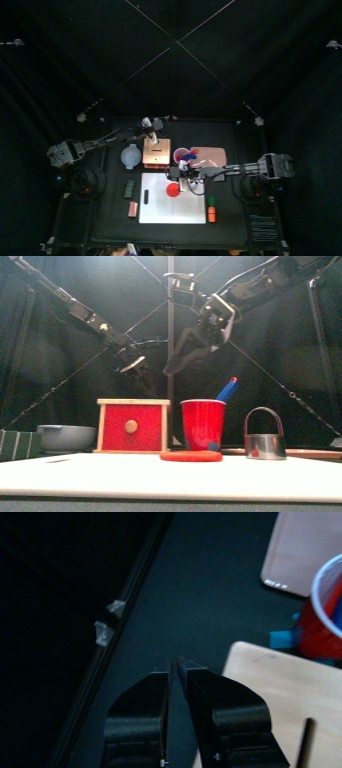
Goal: Get the cutter from the drawer then cut the dough then place the extra dough in the bowl
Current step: Cut the dough
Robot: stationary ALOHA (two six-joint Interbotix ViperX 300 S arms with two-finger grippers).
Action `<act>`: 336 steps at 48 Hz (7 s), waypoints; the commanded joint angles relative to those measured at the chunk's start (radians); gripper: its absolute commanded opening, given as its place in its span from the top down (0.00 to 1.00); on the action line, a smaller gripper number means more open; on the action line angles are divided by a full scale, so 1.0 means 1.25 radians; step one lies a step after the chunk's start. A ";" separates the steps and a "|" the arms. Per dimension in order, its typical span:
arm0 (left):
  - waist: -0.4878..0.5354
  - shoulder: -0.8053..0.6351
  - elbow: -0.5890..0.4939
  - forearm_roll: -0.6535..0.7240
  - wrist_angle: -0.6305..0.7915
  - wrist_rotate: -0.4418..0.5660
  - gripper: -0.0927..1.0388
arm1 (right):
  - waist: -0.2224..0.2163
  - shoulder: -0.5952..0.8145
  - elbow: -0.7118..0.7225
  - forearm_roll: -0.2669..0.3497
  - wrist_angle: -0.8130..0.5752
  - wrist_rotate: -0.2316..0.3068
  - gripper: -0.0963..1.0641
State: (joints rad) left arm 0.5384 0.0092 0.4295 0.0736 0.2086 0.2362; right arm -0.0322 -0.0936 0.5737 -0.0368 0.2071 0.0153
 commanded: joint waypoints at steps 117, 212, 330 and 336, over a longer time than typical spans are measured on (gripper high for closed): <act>-0.387 -0.160 0.453 -0.270 -0.767 0.001 0.42 | 0.033 0.058 -0.058 0.113 0.164 -0.001 0.60; -0.403 -0.148 0.472 -0.296 -0.762 -0.001 0.42 | 0.042 0.129 -0.092 0.097 0.193 -0.001 0.55; -0.576 0.196 0.314 -0.342 -0.841 -0.038 0.18 | 0.012 0.123 0.374 -0.040 -0.857 -0.010 0.30; -0.576 0.195 0.314 -0.341 -0.838 -0.038 0.18 | 0.025 0.115 0.377 -0.039 -0.855 -0.009 0.30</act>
State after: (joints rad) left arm -0.1825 0.2807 0.8360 -0.3543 -0.8345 0.1871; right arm -0.0123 0.0844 1.0492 -0.0890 -0.8590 0.0031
